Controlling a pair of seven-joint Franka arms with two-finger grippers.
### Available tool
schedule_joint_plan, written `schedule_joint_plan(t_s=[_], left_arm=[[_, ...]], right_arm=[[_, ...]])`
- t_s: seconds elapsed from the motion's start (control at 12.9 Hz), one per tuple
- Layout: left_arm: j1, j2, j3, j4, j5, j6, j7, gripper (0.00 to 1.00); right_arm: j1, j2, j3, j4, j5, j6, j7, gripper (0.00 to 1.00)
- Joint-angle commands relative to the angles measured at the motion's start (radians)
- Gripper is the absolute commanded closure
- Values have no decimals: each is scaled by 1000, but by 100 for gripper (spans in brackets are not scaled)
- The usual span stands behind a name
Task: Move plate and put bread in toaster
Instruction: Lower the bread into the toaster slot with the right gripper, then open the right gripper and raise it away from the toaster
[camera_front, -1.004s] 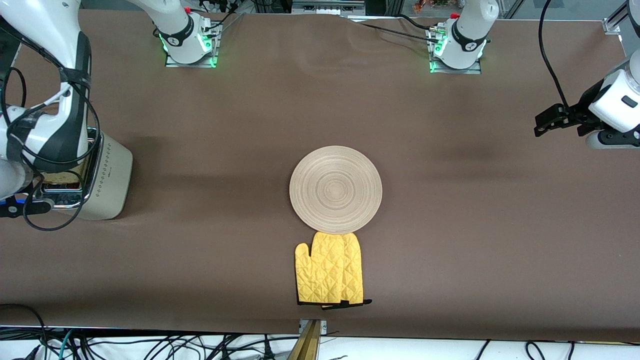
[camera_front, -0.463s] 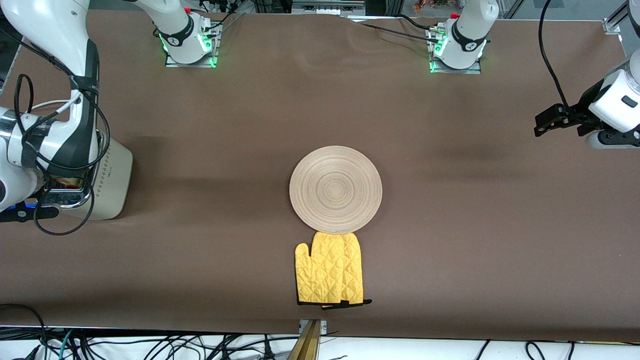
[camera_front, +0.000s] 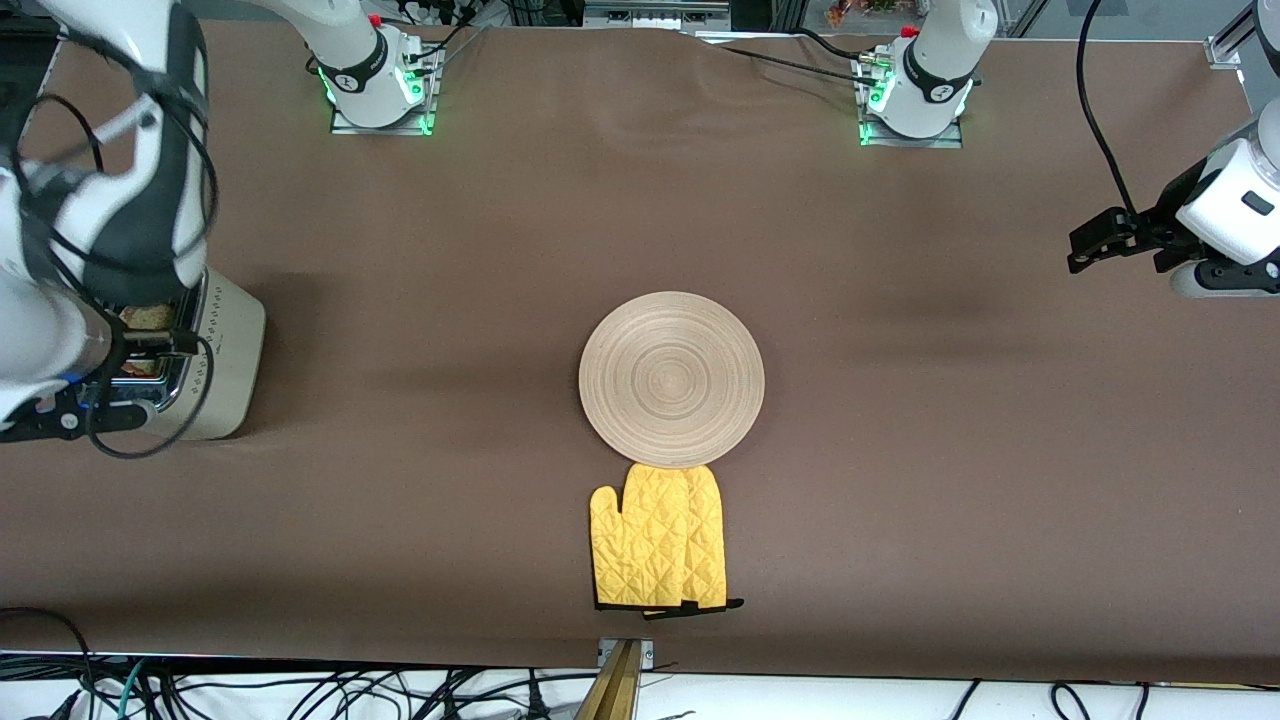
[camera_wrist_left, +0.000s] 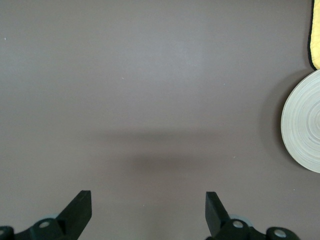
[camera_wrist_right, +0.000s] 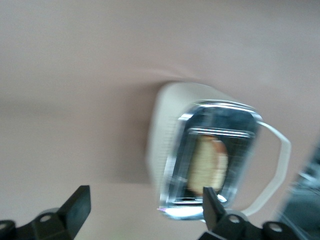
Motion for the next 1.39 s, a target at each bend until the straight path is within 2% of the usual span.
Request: schedule_joint_plan(t_s=[0.0,0.15,0.31,0.62,0.85,1.0,1.08,1.24,1.31], left_arm=[[1,13,-1,30,-19,-19,6,0],[1,11,-1,30,-19,-19,6,0],[1,13,-1,30,-19,-19,6,0],[3,11,-1,30,-19,-21,8,0],[3,13,0,30,-19,-19,6,0],[3,13,0,30,-19,-21,5,0],[3,13,0,30,-19,-19,6,0],[3,13,-1,30,-19,-19,6,0],[3,13,-1,30,-19,-19,8,0]], right_arm=[[43,-95,0,-25,155,-87,-9,0],[53,-148,3,-36,168,-97,-9,0],[65,-184,3,-93,167,-95,-8,0],[79,-185,2,-105,151,-83,-6,0],[134,-186,0,-154,99,-25,3,0],[133,-200,23,-159,94,-12,15,0],[82,-214,87,-160,90,-15,28,0],[-97,-266,314,-166,8,-15,64,0],[-152,-304,389,-207,-34,-6,90,0]])
